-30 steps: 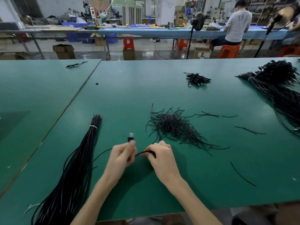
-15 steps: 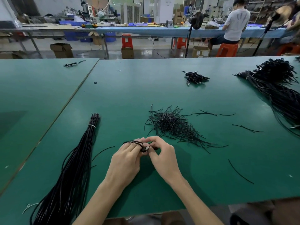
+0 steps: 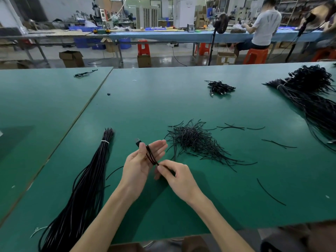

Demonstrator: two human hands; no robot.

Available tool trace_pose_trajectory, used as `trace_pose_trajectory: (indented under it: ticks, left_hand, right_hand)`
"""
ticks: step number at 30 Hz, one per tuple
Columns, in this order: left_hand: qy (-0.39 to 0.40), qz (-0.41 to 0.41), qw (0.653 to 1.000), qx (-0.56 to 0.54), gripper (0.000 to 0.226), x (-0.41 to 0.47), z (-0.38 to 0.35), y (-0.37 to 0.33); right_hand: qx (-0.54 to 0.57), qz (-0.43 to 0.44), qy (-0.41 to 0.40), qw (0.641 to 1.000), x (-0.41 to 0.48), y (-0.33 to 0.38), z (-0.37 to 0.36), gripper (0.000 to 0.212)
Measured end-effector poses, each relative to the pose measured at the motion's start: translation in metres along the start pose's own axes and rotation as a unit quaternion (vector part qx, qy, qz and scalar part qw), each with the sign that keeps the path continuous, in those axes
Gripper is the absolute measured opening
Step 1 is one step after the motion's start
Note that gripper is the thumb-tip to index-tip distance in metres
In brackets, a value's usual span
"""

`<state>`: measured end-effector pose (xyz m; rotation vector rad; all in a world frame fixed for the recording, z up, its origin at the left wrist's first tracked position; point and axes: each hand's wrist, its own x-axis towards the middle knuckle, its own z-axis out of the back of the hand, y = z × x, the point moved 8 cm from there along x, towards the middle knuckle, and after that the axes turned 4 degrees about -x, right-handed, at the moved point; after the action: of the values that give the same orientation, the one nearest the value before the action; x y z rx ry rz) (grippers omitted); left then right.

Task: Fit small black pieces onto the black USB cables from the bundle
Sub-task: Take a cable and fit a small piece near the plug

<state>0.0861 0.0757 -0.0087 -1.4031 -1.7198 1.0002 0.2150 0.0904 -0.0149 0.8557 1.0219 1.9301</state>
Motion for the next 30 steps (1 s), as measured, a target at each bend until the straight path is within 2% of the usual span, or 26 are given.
trace_pose_trajectory:
  ticks: [3, 5, 7, 9, 11, 13, 14, 15, 16, 18, 19, 20, 23, 25, 27, 30]
  left_hand:
    - [-0.036, 0.050, 0.988, -0.141, 0.044, 0.003, 0.003, 0.004]
    - [-0.036, 0.071, 0.979, -0.190, 0.034, 0.003, 0.012, 0.002]
    - [-0.015, 0.086, 0.976, -0.200, 0.039, 0.002, 0.017, -0.003]
    - [0.005, 0.089, 0.988, -0.129, 0.045, 0.000, 0.022, -0.010]
    - [0.036, 0.072, 0.997, 0.012, 0.048, -0.004, 0.022, -0.016]
    - [0.068, 0.034, 0.981, 0.176, 0.048, -0.008, 0.016, -0.024]
    - [0.087, 0.006, 0.960, 0.266, 0.048, -0.010, 0.010, -0.027]
    - [0.110, -0.026, 0.923, 0.368, 0.046, -0.014, 0.003, -0.028]
    - [0.134, -0.057, 0.865, 0.480, 0.043, -0.019, -0.006, -0.026]
    - [0.164, -0.127, 0.716, 0.667, 0.036, -0.028, -0.020, -0.020]
    - [0.163, -0.153, 0.670, 0.708, 0.033, -0.031, -0.024, -0.017]
    - [0.153, -0.169, 0.651, 0.724, 0.030, -0.032, -0.024, -0.015]
    - [0.109, -0.184, 0.636, 0.742, 0.024, -0.030, -0.019, -0.019]
    - [0.080, -0.232, 0.629, 0.738, 0.020, -0.034, -0.021, -0.025]
    - [0.044, -0.272, 0.636, 0.721, 0.019, -0.036, -0.025, -0.031]
    - [0.008, -0.285, 0.654, 0.700, 0.013, -0.035, -0.027, -0.032]
  right_hand:
    - [-0.028, 0.005, 0.003, 1.000, 0.000, -0.002, -0.001, 0.019]
    - [-0.063, 0.007, 0.003, 0.998, 0.001, -0.005, -0.003, 0.018]
    - [-0.107, 0.020, -0.006, 0.994, 0.002, -0.005, -0.005, 0.018]
    - [-0.142, 0.041, -0.017, 0.989, 0.003, -0.002, -0.005, 0.020]
    - [-0.170, 0.058, -0.030, 0.983, 0.002, 0.002, -0.004, 0.023]
    - [-0.213, 0.085, -0.040, 0.973, 0.001, 0.009, -0.005, 0.024]
    - [-0.241, 0.098, -0.041, 0.965, -0.001, 0.012, -0.006, 0.024]
    - [-0.272, 0.109, -0.041, 0.955, -0.002, 0.015, -0.008, 0.022]
    - [-0.300, 0.117, -0.042, 0.946, -0.004, 0.017, -0.010, 0.017]
    - [-0.333, 0.119, -0.058, 0.934, -0.005, 0.018, -0.009, 0.004]
    - [-0.342, 0.110, -0.074, 0.930, -0.006, 0.017, -0.006, 0.004]
    - [-0.352, 0.097, -0.090, 0.927, -0.006, 0.017, -0.004, 0.008]
    - [-0.375, 0.080, -0.137, 0.913, -0.008, 0.021, 0.002, 0.017]
    - [-0.382, 0.091, -0.166, 0.905, -0.010, 0.025, 0.005, 0.026]
    - [-0.377, 0.096, -0.184, 0.903, -0.012, 0.028, 0.008, 0.033]
    - [-0.367, 0.109, -0.197, 0.902, -0.014, 0.031, 0.010, 0.034]
